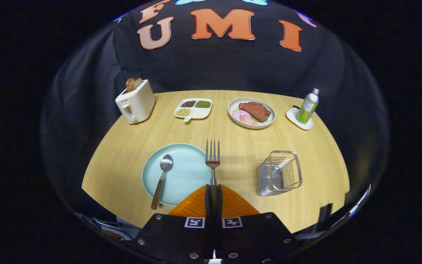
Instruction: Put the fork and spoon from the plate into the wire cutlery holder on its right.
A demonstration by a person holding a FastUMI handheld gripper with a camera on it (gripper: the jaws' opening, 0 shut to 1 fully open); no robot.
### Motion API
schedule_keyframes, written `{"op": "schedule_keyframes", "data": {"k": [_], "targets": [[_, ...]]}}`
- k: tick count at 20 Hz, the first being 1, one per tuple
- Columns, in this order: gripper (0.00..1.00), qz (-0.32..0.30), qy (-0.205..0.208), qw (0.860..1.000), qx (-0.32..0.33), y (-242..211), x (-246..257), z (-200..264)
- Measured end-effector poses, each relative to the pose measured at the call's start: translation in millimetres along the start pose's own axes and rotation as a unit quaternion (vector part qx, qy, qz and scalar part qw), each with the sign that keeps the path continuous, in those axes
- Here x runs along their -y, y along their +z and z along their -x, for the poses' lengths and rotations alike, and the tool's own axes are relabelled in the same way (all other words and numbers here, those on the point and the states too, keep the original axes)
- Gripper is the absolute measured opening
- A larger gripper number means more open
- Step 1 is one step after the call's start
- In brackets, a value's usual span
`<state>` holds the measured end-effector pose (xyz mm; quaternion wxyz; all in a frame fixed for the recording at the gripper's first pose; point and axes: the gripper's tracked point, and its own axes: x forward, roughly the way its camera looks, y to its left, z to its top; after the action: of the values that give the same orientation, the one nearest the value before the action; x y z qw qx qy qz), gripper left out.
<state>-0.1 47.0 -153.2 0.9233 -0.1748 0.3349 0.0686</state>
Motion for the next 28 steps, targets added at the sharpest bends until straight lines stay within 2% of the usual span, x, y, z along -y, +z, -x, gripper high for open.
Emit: {"op": "schedule_keyframes", "data": {"k": [3,5,9,15,22,28], "targets": [[0.03,0.033,-0.016,0.999,-0.015,6.5,34.5,20.6],[0.03,0.034,-0.015,0.999,-0.034,3.5,46.9,27.4],[0.03,0.037,-0.012,0.994,-0.102,-12.3,74.2,32.9],[0.03,0.038,0.001,0.982,-0.187,-18.2,100.9,11.1],[0.03,0.089,-0.014,0.954,-0.285,-21.8,123.3,-28.4],[0.03,0.107,-0.012,0.941,-0.321,-27.9,122.0,-56.0]]}}
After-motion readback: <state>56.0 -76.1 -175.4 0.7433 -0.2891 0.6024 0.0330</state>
